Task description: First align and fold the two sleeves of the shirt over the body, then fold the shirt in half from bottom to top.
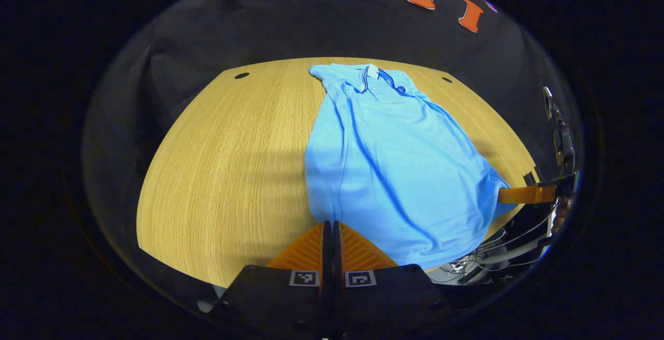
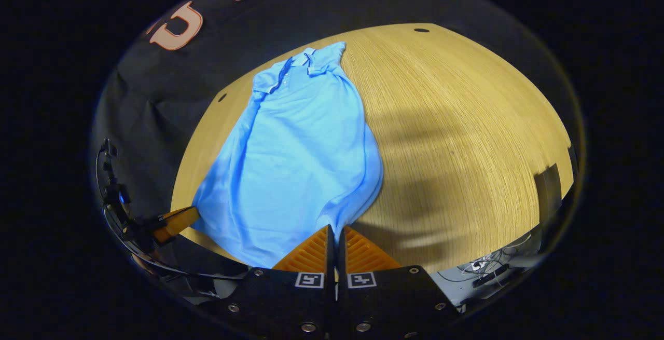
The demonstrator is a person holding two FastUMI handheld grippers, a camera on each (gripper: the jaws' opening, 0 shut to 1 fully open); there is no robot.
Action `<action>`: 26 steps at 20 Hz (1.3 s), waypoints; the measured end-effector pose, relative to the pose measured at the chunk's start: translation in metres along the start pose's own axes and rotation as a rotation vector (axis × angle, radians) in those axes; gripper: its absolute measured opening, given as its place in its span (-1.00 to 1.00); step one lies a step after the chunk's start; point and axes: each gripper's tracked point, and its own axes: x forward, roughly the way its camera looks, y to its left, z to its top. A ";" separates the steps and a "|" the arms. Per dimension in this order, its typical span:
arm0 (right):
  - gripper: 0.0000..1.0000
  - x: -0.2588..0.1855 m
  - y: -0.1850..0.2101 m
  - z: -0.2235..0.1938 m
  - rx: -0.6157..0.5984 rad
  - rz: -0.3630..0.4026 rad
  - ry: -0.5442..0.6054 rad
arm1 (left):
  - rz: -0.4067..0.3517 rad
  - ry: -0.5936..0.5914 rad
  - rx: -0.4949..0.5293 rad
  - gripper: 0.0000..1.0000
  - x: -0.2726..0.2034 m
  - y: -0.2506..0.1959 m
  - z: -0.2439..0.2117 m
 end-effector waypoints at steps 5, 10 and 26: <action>-0.96 -0.014 0.029 0.049 0.007 0.070 -0.086 | -0.050 -0.091 -0.054 -0.91 -0.017 0.000 0.061; -0.96 -0.033 0.045 0.115 0.058 0.112 -0.188 | -0.104 -0.160 -0.069 -0.92 -0.022 -0.001 0.124; -0.96 0.027 0.046 0.295 0.105 0.100 -0.266 | -0.121 -0.254 -0.053 -0.92 0.072 0.026 0.312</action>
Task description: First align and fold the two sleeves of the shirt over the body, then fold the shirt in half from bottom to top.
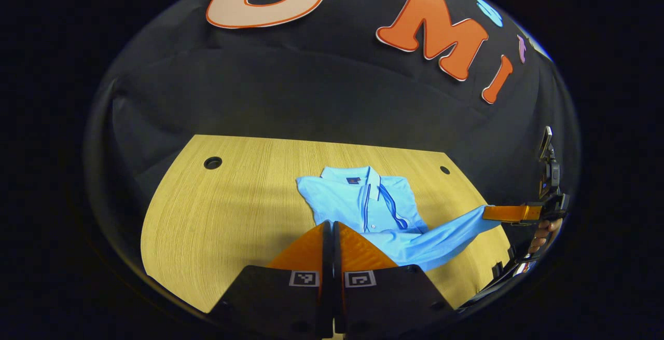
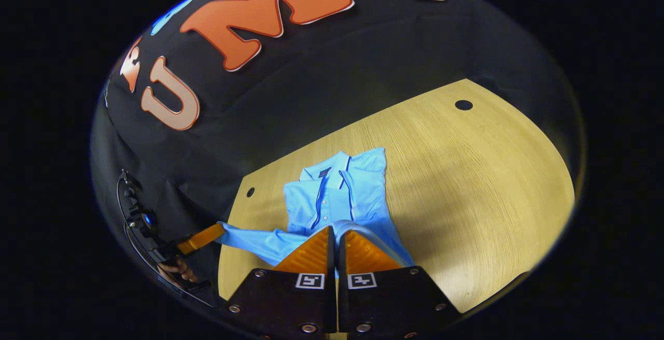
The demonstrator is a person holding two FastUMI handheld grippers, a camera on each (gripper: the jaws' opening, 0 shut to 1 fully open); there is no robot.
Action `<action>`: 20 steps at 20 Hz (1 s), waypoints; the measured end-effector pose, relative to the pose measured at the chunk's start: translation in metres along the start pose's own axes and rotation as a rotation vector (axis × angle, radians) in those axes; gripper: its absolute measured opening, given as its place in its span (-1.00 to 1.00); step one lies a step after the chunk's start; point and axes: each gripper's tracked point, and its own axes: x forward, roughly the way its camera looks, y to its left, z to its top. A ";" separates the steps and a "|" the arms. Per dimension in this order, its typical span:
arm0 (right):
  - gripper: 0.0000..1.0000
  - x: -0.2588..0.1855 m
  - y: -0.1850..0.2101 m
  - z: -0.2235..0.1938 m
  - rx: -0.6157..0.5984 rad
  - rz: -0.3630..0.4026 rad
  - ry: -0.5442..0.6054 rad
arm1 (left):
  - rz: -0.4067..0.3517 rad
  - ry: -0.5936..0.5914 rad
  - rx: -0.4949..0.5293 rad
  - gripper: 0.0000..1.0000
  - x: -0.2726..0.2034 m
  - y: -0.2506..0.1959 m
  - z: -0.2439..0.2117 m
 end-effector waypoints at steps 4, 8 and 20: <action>-0.96 0.042 0.000 0.036 0.000 0.003 -0.011 | 0.003 -0.002 -0.016 -0.92 0.049 0.012 0.025; -0.96 0.089 -0.004 0.075 -0.013 -0.016 -0.025 | 0.021 0.002 -0.035 -0.92 0.097 0.032 0.044; -0.54 0.174 -0.032 0.112 -0.055 -0.152 0.002 | 0.017 0.075 -0.072 0.02 0.174 0.056 0.057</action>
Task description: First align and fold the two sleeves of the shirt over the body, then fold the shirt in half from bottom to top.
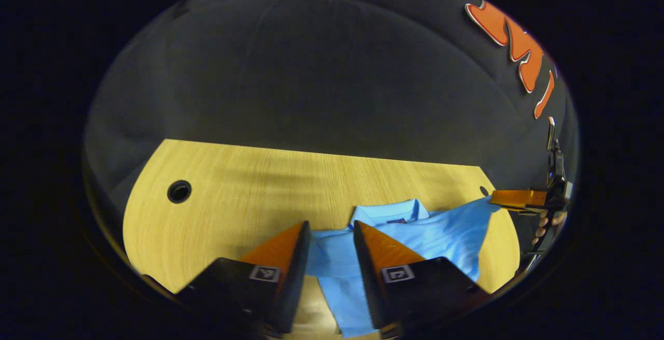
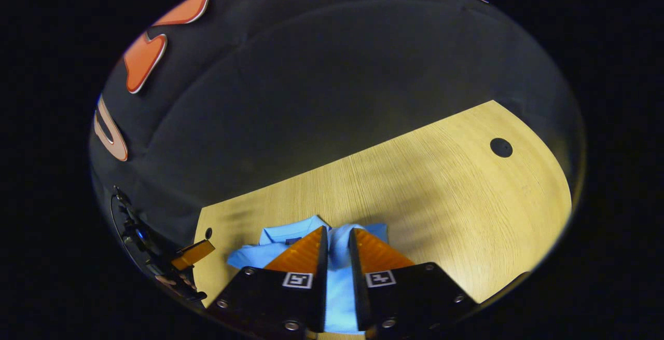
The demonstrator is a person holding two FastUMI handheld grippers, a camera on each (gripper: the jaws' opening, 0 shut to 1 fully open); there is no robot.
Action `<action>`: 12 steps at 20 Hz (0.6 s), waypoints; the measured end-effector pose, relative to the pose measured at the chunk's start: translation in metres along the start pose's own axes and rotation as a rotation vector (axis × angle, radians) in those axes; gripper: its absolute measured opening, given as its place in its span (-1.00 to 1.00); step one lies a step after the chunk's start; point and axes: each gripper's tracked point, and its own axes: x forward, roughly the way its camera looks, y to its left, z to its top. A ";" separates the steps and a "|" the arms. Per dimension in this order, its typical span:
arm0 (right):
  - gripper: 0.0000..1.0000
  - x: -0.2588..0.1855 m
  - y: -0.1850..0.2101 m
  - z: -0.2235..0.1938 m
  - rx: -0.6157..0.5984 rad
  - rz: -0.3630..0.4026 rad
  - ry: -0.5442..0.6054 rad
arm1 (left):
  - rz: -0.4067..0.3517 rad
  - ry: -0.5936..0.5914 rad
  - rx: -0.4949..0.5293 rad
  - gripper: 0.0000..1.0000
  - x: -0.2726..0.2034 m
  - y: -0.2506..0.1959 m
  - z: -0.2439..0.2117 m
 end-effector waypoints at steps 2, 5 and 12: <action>0.10 -0.009 -0.006 0.002 -0.067 -0.032 -0.020 | 0.012 -0.012 -0.015 0.63 -0.005 0.003 0.001; 0.52 -0.031 -0.006 0.002 -0.119 -0.042 -0.045 | 0.033 -0.051 -0.027 0.93 -0.034 -0.001 0.007; 0.77 -0.109 0.006 -0.008 -0.213 -0.012 -0.136 | 0.102 -0.165 0.040 1.00 -0.132 -0.033 0.009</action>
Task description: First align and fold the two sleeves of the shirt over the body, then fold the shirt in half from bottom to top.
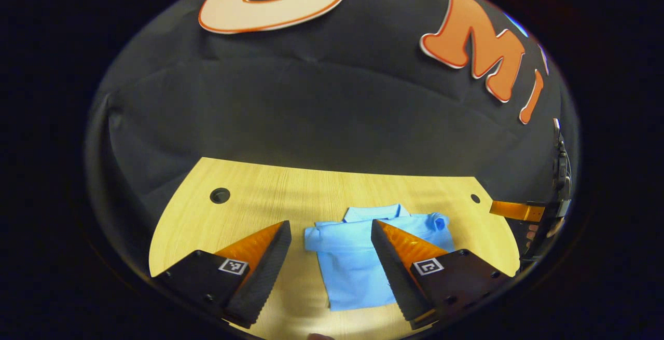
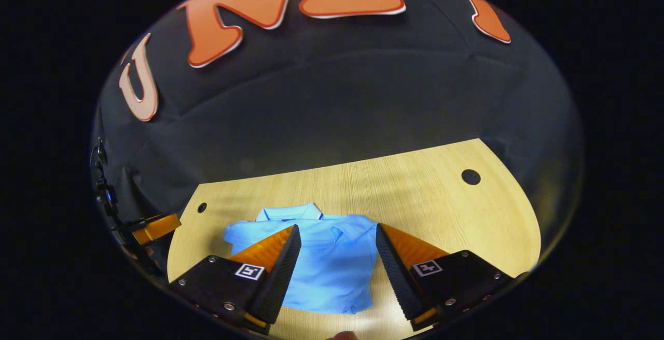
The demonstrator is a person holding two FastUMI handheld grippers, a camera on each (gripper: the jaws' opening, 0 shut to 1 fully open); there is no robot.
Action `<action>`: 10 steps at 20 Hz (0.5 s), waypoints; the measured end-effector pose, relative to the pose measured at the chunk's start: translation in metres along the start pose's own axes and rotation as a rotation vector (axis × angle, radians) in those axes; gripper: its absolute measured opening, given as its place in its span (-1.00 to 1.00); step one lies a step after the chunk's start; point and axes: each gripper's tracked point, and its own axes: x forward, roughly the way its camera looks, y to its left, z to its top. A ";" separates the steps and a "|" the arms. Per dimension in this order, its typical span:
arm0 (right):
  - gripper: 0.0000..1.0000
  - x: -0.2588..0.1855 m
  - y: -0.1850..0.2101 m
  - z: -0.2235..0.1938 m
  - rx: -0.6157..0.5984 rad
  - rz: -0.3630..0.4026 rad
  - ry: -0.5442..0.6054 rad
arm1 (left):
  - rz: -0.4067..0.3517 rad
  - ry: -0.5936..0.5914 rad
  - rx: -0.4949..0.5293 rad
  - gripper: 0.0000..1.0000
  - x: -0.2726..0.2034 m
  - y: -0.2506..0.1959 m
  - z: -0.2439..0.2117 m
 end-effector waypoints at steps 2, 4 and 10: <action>0.76 -0.027 0.001 0.000 -0.021 -0.010 -0.045 | 0.005 -0.045 0.008 0.99 -0.029 -0.009 0.005; 0.76 -0.053 0.006 -0.011 -0.038 -0.003 -0.077 | 0.013 -0.093 0.018 0.99 -0.059 -0.017 0.008; 0.76 -0.117 0.017 -0.017 -0.095 0.001 -0.178 | 0.029 -0.255 0.134 0.99 -0.145 -0.045 0.019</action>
